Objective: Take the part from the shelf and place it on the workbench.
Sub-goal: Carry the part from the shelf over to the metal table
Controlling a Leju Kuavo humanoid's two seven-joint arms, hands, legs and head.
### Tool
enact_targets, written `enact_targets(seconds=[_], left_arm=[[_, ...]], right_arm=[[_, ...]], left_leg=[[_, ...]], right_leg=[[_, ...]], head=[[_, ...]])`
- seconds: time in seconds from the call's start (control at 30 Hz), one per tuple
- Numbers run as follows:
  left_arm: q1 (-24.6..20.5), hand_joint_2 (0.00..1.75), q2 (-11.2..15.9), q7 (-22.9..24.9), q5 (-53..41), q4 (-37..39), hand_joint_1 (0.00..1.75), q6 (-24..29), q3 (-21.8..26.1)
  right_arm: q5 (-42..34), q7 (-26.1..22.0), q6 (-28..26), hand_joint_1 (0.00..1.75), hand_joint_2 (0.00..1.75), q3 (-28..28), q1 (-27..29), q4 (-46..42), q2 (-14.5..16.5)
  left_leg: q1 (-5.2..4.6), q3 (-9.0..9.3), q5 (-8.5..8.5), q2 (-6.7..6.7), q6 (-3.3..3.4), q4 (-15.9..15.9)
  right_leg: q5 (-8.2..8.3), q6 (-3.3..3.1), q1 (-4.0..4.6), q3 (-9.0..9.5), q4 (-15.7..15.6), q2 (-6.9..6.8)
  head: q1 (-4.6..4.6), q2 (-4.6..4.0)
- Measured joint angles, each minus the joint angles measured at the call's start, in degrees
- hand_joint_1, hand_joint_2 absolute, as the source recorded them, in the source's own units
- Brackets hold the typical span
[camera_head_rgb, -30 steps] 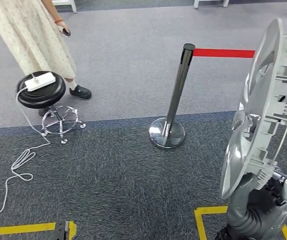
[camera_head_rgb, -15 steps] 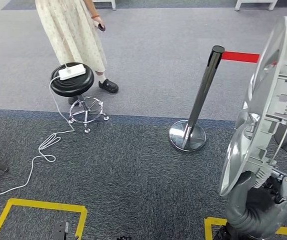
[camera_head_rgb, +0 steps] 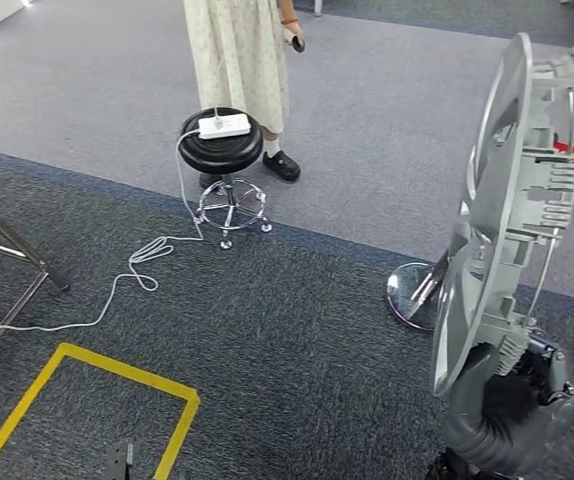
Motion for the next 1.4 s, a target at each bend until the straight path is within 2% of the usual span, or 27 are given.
enact_targets(seconds=[0.07, 0.13, 0.17, 0.23, 0.3, 0.37, 0.43, 0.47, 0.5, 0.53, 0.6, 0.67, 0.73, 0.8, 0.83, 0.9, 0.93, 0.97, 1.0, 1.03, 1.1, 1.17, 1.23, 1.27, 1.3, 1.33, 1.4], left_arm=[[0.10, 1.75, 0.07, 0.00, -0.17, -0.04, 0.00, 0.17, 0.02], [0.20, 1.75, 0.26, 0.00, -0.53, -0.18, 0.00, 0.35, 0.01], [0.36, 1.75, 0.40, 0.00, -0.71, -0.27, 0.00, 0.42, 0.00], [0.88, 1.75, 0.63, 0.00, -0.97, -0.49, 0.00, 0.51, -0.01], [1.27, 1.75, 0.67, 0.00, -1.06, -0.70, 0.00, 0.56, -0.01], [1.27, 1.75, 0.61, 0.00, -1.11, -0.87, 0.00, 0.55, -0.02], [1.22, 1.75, 0.56, 0.01, -1.17, -1.02, 0.00, 0.47, -0.03], [1.26, 1.75, 0.55, 0.02, -1.21, -1.07, 0.00, 0.43, -0.03], [1.30, 1.75, 0.54, 0.03, -1.28, -1.12, 0.00, 0.41, -0.04], [1.34, 1.75, 0.55, 0.05, -1.34, -1.17, 0.00, 0.40, -0.05], [1.21, 1.75, 0.54, 0.07, -1.45, -1.30, 0.00, 0.33, -0.09], [0.93, 1.75, 0.51, 0.07, -1.52, -1.38, 0.00, 0.19, -0.14], [0.88, 1.75, 0.49, 0.07, -1.55, -1.43, 0.00, 0.08, -0.15], [1.01, 1.75, 0.45, 0.07, -1.55, -1.46, 0.00, 0.04, -0.15], [1.00, 1.75, 0.43, 0.07, -1.55, -1.48, 0.00, 0.03, -0.16], [0.90, 1.75, 0.42, 0.04, -1.55, -1.51, 0.00, -0.11, -0.16], [0.85, 1.75, 0.42, 0.00, -1.54, -1.51, 0.00, -0.22, -0.16], [0.83, 1.75, 0.42, -0.07, -1.51, -1.51, 0.00, -0.33, -0.16], [0.83, 1.75, 0.41, -0.14, -1.49, -1.51, 0.00, -0.41, -0.16], [0.81, 1.75, 0.38, -0.22, -1.46, -1.51, 0.00, -0.46, -0.16], [0.72, 1.75, 0.33, -0.38, -1.44, -1.51, 0.00, -0.53, -0.18], [0.58, 1.75, 0.32, -0.62, -1.34, -1.51, 0.00, -0.54, -0.17], [0.60, 1.75, 0.27, -1.11, -1.04, -1.51, 0.00, -0.50, -0.14], [0.66, 1.75, 0.26, -1.38, -0.83, -1.51, 0.00, -0.46, -0.12], [0.67, 1.75, 0.22, -1.62, -0.65, -1.51, 0.00, -0.43, -0.10], [0.59, 1.75, 0.21, -1.76, -0.51, -1.51, 0.00, -0.39, -0.09], [0.27, 1.75, 0.18, -1.99, -0.22, -1.51, 0.00, -0.38, -0.08]], right_arm=[[-0.11, 0.01, 0.06, 1.75, 1.75, 0.02, 0.09, -0.01, 0.01], [-0.36, -0.05, 0.23, 1.75, 1.75, 0.03, 0.37, -0.06, 0.02], [-0.52, -0.09, 0.34, 1.75, 1.75, 0.04, 0.58, -0.08, 0.02], [-0.95, -0.17, 0.54, 1.75, 1.75, 0.13, 0.99, -0.10, 0.02], [-1.36, -0.31, 0.67, 1.75, 1.75, 0.21, 1.35, -0.13, 0.08], [-1.56, -0.59, 0.82, 1.75, 1.75, 0.22, 1.84, -0.17, 0.15], [-1.64, -0.91, 1.01, 1.75, 1.75, 0.21, 2.16, -0.19, 0.17], [-1.67, -1.04, 1.09, 1.75, 1.75, 0.20, 2.21, -0.19, 0.17], [-1.67, -1.14, 1.18, 1.75, 1.75, 0.20, 2.23, -0.20, 0.17], [-1.64, -1.23, 1.27, 1.75, 1.75, 0.20, 2.25, -0.22, 0.18], [-1.55, -1.39, 1.51, 1.75, 1.75, 0.20, 2.32, -0.37, 0.22], [-1.45, -1.51, 1.66, 1.75, 1.75, 0.17, 2.41, -0.57, 0.28], [-1.39, -1.55, 1.68, 1.75, 1.75, 0.15, 2.42, -0.69, 0.32], [-1.38, -1.56, 1.69, 1.75, 1.75, 0.13, 2.41, -0.79, 0.34], [-1.37, -1.58, 1.72, 1.75, 1.75, 0.12, 2.44, -0.85, 0.34], [-1.36, -1.66, 1.79, 1.75, 1.75, 0.11, 2.49, -0.91, 0.34], [-1.36, -1.70, 1.84, 1.75, 1.75, 0.11, 2.50, -0.91, 0.34], [-1.37, -1.74, 1.86, 1.75, 1.75, 0.11, 2.50, -0.91, 0.34], [-1.39, -1.81, 1.89, 1.75, 1.75, 0.11, 2.50, -0.91, 0.34], [-1.43, -1.89, 1.91, 1.75, 1.75, 0.11, 2.49, -0.91, 0.34], [-1.51, -2.05, 1.91, 1.75, 1.75, 0.11, 2.43, -0.91, 0.34], [-1.64, -2.16, 1.91, 1.75, 1.75, 0.09, 2.36, -0.92, 0.34], [-1.92, -2.22, 1.92, 1.75, 1.75, 0.06, 2.26, -0.94, 0.34], [-2.11, -2.22, 1.91, 1.75, 1.75, 0.02, 2.15, -0.93, 0.34], [-2.26, -2.23, 1.90, 1.75, 1.75, -0.05, 2.05, -0.94, 0.34], [-2.36, -2.24, 1.89, 1.75, 1.75, -0.13, 1.96, -0.95, 0.34], [-2.44, -2.25, 1.87, 1.75, 1.75, -0.32, 1.88, -0.95, 0.34]], left_leg=[[0.17, 0.04, 0.08, -1.82, -0.42, 0.11], [0.23, -0.39, 0.21, -3.30, -1.09, 0.39], [0.30, -0.70, 0.37, -3.90, -1.50, 0.43], [0.53, -1.20, 0.66, -4.71, -2.19, 0.35], [0.38, -2.13, -0.60, -2.55, -2.74, 1.99], [0.19, -5.12, -4.31, 0.98, -3.17, 8.36], [0.25, -8.57, -7.38, 2.19, -3.37, 15.79], [0.25, -9.10, -7.39, 2.32, -3.36, 17.12], [0.24, -8.43, -6.32, 2.46, -3.27, 16.10], [0.17, -6.66, -4.55, 2.91, -3.08, 13.06], [-0.28, -2.14, -1.55, 5.62, -2.41, 5.12], [-0.73, -0.06, -0.80, 7.42, -1.71, 0.99], [-0.73, -0.14, -0.80, 6.27, -1.16, 0.50], [-0.38, -0.01, -0.57, 4.90, -0.64, 0.21], [-0.15, 0.11, -0.43, 4.24, -0.41, 0.08], [0.02, 0.06, -0.35, 2.86, -0.15, 0.07], [0.04, 0.05, -0.34, 2.07, -0.11, 0.09], [0.06, 0.07, -0.34, 1.25, -0.11, 0.11], [0.12, 0.13, -0.34, 0.38, -0.16, 0.13], [0.21, 0.22, -0.34, -0.52, -0.28, 0.16], [0.36, 0.21, -0.37, -2.31, -0.86, 0.42], [0.43, -0.32, -0.18, -3.73, -1.65, 0.67], [0.63, -0.92, 0.26, -4.91, -2.34, 0.54], [0.69, -1.10, 0.30, -4.90, -2.62, 0.53], [0.62, -1.51, -0.18, -3.91, -2.88, 1.18], [0.50, -2.39, -1.30, -2.34, -3.11, 2.89], [0.31, -5.88, -5.09, 1.22, -3.48, 10.00]], right_leg=[[4.08, 0.16, -0.51, 3.64, -7.92, 2.03], [5.76, 0.04, -0.98, 6.30, -13.50, 4.58], [5.70, -0.23, -0.98, 6.62, -14.29, 5.17], [5.86, -1.07, -0.82, 6.55, -14.39, 4.10], [6.06, -1.87, -0.85, 6.56, -14.52, 2.73], [6.06, -2.39, -0.73, 6.52, -14.61, 1.11], [5.98, -2.61, -0.53, 6.48, -14.60, -0.66], [5.92, -2.65, -0.46, 6.50, -14.60, -1.49], [5.86, -2.65, -0.40, 6.57, -14.60, -2.25], [5.77, -2.61, -0.33, 6.70, -14.60, -2.96], [5.49, -2.30, -0.04, 7.00, -14.52, -4.16], [5.22, -1.83, 0.33, 7.22, -14.54, -5.32], [5.02, -1.29, 0.47, 7.51, -14.76, -6.53], [3.96, -0.60, 0.29, 7.27, -13.59, -4.95], [2.61, -0.29, 0.17, 6.30, -11.32, -3.32], [-1.08, 0.09, 0.00, 2.52, -3.51, -0.60], [-2.37, 0.18, -0.01, 0.58, 0.21, -0.28], [-2.58, 0.23, -0.03, -0.65, 2.26, -0.20], [-1.55, 0.23, -0.08, -0.75, 1.92, -0.13], [0.46, 0.25, -0.20, 0.30, -0.73, 0.09], [4.53, 0.52, -0.86, 4.07, -9.17, 2.61], [5.83, 0.37, -1.34, 6.18, -13.85, 5.06], [5.76, -0.42, -1.20, 6.13, -13.99, 4.68], [5.85, -0.87, -1.18, 6.07, -13.99, 3.99], [5.94, -1.30, -1.20, 6.07, -14.04, 3.25], [6.01, -1.69, -1.23, 6.07, -14.11, 2.44], [6.02, -2.16, -1.02, 5.96, -14.15, 0.73]], head=[[0.02, 0.00], [0.02, 0.00], [0.01, 0.00], [-0.01, 0.00], [-0.42, 0.00], [-1.09, 0.00], [-1.40, 0.00], [-1.45, 0.00], [-1.51, 0.00], [-1.57, 0.00], [-1.81, 0.00], [-1.94, 0.01], [-1.90, 0.02], [-1.78, 0.01], [-1.68, 0.02], [-1.49, 0.01], [-1.47, 0.01], [-1.47, 0.01], [-1.48, 0.01], [-1.49, 0.01], [-1.41, 0.00], [-1.38, 0.01], [-1.46, 0.01], [-1.47, 0.00], [-1.67, 0.00], [-1.94, 0.01], [-2.53, 0.01]])
